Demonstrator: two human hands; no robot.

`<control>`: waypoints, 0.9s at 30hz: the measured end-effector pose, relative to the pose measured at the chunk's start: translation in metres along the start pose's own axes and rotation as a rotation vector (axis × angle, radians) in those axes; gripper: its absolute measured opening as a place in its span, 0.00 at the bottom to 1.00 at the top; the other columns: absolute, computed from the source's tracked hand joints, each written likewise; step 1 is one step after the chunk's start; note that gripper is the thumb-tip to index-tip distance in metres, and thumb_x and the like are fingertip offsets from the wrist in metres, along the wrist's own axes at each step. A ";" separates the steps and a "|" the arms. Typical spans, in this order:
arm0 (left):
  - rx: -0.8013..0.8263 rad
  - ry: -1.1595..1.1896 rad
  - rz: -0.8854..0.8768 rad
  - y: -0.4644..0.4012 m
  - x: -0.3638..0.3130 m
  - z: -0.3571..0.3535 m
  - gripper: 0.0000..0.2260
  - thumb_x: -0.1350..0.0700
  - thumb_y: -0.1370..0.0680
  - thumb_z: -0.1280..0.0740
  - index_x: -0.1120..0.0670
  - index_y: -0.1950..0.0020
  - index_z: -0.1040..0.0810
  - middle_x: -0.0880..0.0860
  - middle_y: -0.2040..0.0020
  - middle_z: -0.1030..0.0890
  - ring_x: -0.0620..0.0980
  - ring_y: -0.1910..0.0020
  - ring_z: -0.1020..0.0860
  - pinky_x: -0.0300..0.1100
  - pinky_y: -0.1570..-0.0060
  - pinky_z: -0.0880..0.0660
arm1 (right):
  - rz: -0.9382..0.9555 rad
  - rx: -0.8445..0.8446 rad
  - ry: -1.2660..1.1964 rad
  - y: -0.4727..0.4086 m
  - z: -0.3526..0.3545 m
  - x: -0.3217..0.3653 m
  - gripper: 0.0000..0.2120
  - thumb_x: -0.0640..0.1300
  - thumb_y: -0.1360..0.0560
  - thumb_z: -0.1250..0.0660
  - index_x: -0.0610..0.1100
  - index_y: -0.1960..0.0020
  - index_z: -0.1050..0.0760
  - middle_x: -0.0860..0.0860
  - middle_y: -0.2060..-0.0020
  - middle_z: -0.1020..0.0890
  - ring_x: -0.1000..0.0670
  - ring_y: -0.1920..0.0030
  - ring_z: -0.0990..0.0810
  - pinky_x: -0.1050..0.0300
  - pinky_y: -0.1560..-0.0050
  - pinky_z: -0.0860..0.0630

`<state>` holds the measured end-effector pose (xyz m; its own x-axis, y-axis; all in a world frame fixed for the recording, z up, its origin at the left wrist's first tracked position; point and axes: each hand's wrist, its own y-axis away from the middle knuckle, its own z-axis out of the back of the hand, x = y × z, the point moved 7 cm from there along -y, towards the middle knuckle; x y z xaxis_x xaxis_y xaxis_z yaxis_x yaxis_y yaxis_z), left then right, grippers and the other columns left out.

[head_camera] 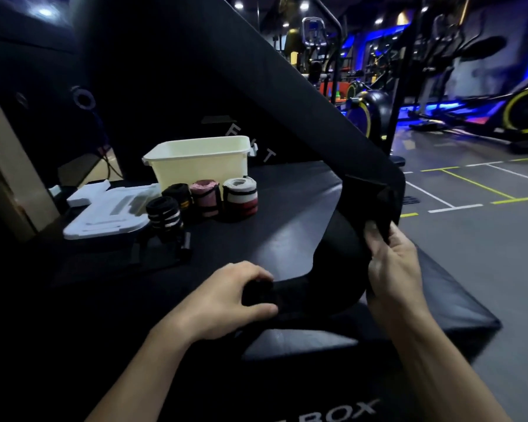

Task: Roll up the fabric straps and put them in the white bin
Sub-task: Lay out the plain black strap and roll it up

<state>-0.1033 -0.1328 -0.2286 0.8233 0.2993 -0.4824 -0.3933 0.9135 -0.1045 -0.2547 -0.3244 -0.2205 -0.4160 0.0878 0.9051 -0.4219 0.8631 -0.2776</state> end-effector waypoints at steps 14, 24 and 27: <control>0.000 -0.155 -0.093 0.017 0.008 0.023 0.21 0.31 0.29 0.34 0.37 0.39 0.20 0.32 0.46 0.19 0.33 0.47 0.23 0.35 0.44 0.26 | -0.393 -0.249 0.110 -0.049 0.043 -0.032 0.05 0.41 0.19 0.37 0.50 0.50 0.29 0.48 0.63 0.26 0.51 0.70 0.29 0.64 0.76 0.29; -0.254 0.566 0.024 0.002 0.035 0.032 0.18 0.46 0.17 0.35 0.53 0.62 0.22 0.51 0.69 0.23 0.44 0.67 0.27 0.49 0.63 0.28 | -0.222 -0.042 0.517 -0.098 -0.021 -0.001 0.09 0.44 0.17 0.38 0.45 0.56 0.30 0.46 0.66 0.29 0.56 0.81 0.29 0.62 0.81 0.29; -0.233 0.747 0.115 -0.003 0.046 0.023 0.08 0.53 0.16 0.33 0.49 0.51 0.15 0.61 0.58 0.15 0.52 0.60 0.20 0.54 0.52 0.22 | -0.318 0.235 0.637 -0.103 -0.072 -0.014 0.16 0.54 0.15 0.42 0.43 0.54 0.27 0.47 0.67 0.29 0.51 0.73 0.29 0.61 0.72 0.28</control>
<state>-0.0544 -0.1158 -0.2305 0.3119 0.0482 -0.9489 -0.6024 0.7824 -0.1583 -0.1476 -0.3791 -0.1812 0.2718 0.1841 0.9446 -0.6345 0.7722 0.0321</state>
